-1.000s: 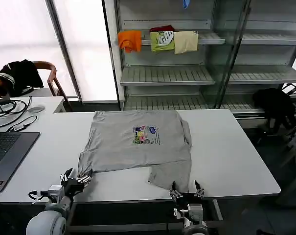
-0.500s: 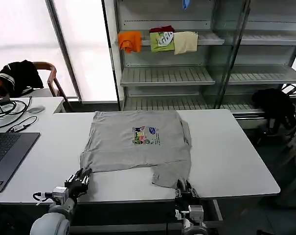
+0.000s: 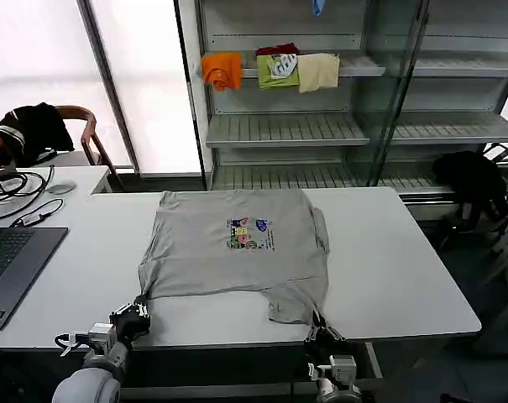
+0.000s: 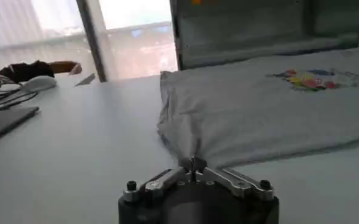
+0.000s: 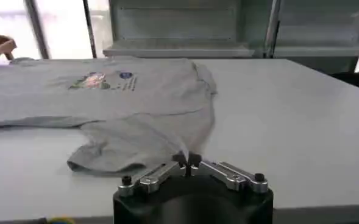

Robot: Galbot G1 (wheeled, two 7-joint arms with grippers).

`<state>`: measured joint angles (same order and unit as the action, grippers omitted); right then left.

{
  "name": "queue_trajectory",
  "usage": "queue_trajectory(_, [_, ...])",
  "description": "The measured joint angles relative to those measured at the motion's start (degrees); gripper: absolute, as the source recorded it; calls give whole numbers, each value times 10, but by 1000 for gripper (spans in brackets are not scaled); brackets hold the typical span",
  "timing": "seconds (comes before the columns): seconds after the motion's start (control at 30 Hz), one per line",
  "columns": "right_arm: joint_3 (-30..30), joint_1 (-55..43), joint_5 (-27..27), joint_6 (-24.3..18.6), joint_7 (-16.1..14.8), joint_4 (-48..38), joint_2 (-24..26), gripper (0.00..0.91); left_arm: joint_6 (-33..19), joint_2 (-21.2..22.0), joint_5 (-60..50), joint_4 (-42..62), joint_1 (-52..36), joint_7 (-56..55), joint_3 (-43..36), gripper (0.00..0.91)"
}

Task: Fold and organize the clothes.

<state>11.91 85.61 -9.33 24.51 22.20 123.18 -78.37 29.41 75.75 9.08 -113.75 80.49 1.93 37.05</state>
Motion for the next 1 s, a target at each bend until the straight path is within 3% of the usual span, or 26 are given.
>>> queue_trajectory(0.5, [34,-66,10,-43,-51,-10,-10,0,-19,-4,41,-42,-22,-12,17,20])
queue_trajectory(1.0, [41,-204,14,-50,-78,-102,-30,0,-42,-19,53,21,-119,-16,-13,20])
